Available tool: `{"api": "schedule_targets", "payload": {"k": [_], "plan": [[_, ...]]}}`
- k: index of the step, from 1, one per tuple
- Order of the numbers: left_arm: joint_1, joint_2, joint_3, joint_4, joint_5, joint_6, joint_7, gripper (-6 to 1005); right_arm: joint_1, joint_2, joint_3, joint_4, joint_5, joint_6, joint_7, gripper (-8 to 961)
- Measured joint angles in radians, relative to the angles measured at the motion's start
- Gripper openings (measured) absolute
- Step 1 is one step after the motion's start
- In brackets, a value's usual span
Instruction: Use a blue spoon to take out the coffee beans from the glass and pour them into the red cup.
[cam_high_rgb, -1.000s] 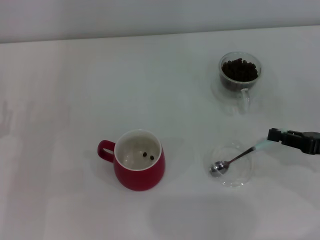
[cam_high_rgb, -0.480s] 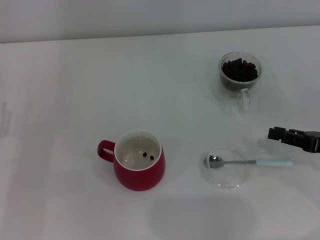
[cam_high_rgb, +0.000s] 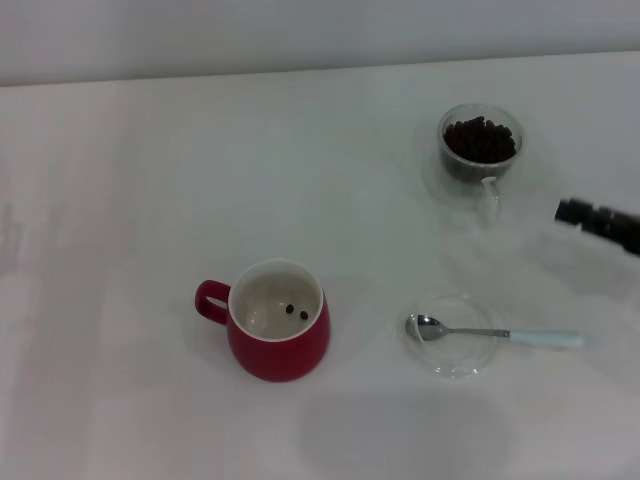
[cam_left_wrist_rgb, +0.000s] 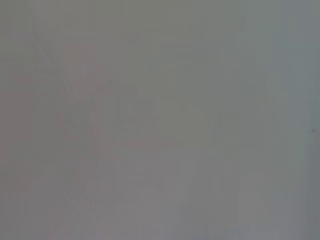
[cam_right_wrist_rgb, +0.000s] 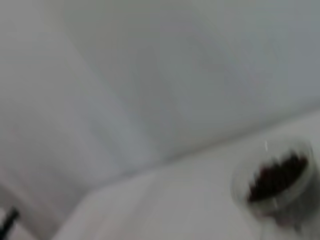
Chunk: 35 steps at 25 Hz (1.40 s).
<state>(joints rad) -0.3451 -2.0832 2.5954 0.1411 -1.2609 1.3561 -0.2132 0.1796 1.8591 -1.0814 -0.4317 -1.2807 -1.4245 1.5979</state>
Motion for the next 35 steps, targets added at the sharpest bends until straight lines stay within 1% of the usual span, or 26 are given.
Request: {"api": "schedule_targets", "payload": {"k": [2, 3, 4, 6, 9, 11, 12, 13, 14, 17, 19, 21, 22, 23, 24, 25, 26, 28, 33, 35], "plan": [[0.000, 0.000, 0.000, 0.000, 0.000, 0.000, 0.000, 705, 0.002, 0.022, 0.084, 0.000, 0.000, -0.041, -0.025, 383], [0.001, 0.000, 0.000, 0.000, -0.001, 0.000, 0.000, 705, 0.005, 0.039, 0.153, 0.003, 0.001, -0.071, -0.041, 383], [0.001, 0.000, 0.000, 0.000, -0.001, 0.000, 0.000, 705, 0.006, 0.045, 0.176, 0.004, 0.001, -0.083, -0.046, 384], [0.002, 0.000, 0.000, 0.000, -0.001, 0.000, 0.000, 705, 0.013, 0.080, 0.293, 0.010, 0.002, -0.119, -0.058, 385], [0.002, 0.000, 0.000, 0.000, -0.002, 0.000, 0.000, 705, 0.026, 0.127, 0.426, 0.019, 0.005, -0.152, -0.122, 386], [0.002, 0.000, 0.000, 0.000, -0.002, 0.000, 0.000, 705, 0.045, 0.141, 0.482, 0.060, 0.027, -0.166, -0.235, 387], [0.002, 0.000, 0.000, 0.000, -0.002, 0.000, 0.000, 705, 0.063, 0.143, 0.497, 0.109, 0.072, -0.165, -0.376, 388], [0.002, 0.000, 0.000, 0.000, -0.002, 0.000, 0.000, 705, 0.072, 0.144, 0.497, 0.133, 0.101, -0.162, -0.467, 388], [0.002, 0.000, 0.000, 0.000, -0.002, 0.000, 0.000, 704, 0.072, 0.144, 0.497, 0.133, 0.101, -0.162, -0.467, 389], [0.005, 0.000, 0.000, -0.001, -0.001, -0.016, 0.000, 704, 0.096, 0.149, 0.496, 0.217, 0.191, -0.156, -0.810, 390], [0.006, 0.000, 0.000, -0.002, -0.002, -0.047, 0.000, 704, 0.111, 0.151, 0.497, 0.270, 0.230, -0.148, -0.992, 392], [0.007, 0.001, 0.000, -0.004, -0.004, -0.080, 0.001, 704, 0.131, 0.151, 0.500, 0.322, 0.263, -0.112, -1.139, 393], [0.007, 0.000, 0.000, -0.006, -0.015, -0.105, 0.001, 704, 0.146, 0.152, 0.502, 0.347, 0.288, -0.053, -1.211, 393], [0.007, 0.000, 0.000, -0.007, -0.026, -0.114, 0.001, 704, 0.154, 0.152, 0.500, 0.353, 0.297, -0.014, -1.226, 394], [0.007, 0.000, 0.000, -0.007, -0.026, -0.114, 0.001, 706, 0.154, 0.152, 0.500, 0.353, 0.297, -0.014, -1.226, 394], [0.008, -0.001, 0.000, -0.007, -0.034, -0.119, 0.001, 708, 0.163, 0.152, 0.499, 0.354, 0.302, 0.029, -1.231, 395], [0.011, -0.002, 0.002, -0.005, -0.040, -0.123, 0.001, 710, 0.180, 0.152, 0.502, 0.354, 0.306, 0.100, -1.234, 395], [0.012, -0.002, 0.004, -0.004, -0.039, -0.123, 0.001, 715, 0.198, 0.153, 0.509, 0.355, 0.321, 0.154, -1.236, 396], [0.014, -0.003, 0.006, -0.003, -0.033, -0.124, 0.002, 720, 0.223, 0.154, 0.512, 0.366, 0.358, 0.191, -1.276, 399], [0.016, -0.004, 0.007, -0.001, -0.033, -0.124, 0.002, 721, 0.234, 0.158, 0.512, 0.377, 0.397, 0.192, -1.311, 495]]}}
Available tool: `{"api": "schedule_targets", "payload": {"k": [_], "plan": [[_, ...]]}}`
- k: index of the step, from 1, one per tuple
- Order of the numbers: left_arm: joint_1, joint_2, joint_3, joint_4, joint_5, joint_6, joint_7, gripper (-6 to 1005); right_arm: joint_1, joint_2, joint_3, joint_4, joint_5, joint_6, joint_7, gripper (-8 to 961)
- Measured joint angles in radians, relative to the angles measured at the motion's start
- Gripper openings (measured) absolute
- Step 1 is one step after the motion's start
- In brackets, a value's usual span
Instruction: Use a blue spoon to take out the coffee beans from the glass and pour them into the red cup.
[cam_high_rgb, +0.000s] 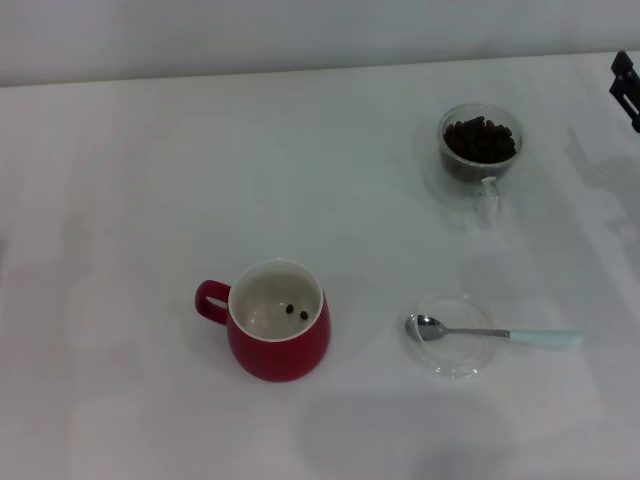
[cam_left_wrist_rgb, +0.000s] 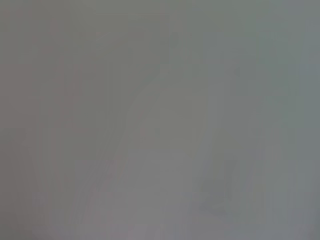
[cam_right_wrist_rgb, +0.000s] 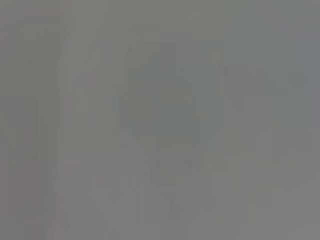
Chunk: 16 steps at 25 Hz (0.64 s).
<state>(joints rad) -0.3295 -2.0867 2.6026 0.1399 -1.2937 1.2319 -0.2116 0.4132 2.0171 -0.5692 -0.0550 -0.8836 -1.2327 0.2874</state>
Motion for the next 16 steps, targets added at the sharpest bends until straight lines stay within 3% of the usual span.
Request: {"api": "schedule_targets", "payload": {"k": [3, 5, 16], "plan": [[0.001, 0.000, 0.001, 0.002, 0.000, 0.000, 0.000, 724, 0.010, 0.007, 0.000, 0.012, 0.059, 0.001, -0.046, 640], [0.001, 0.000, 0.000, 0.003, 0.000, 0.000, 0.000, 725, 0.023, 0.008, 0.000, 0.029, 0.114, 0.012, -0.063, 844], [-0.013, 0.002, 0.001, 0.010, 0.000, 0.006, 0.000, 723, 0.064, 0.007, -0.003, 0.038, 0.210, 0.146, -0.039, 860]]}}
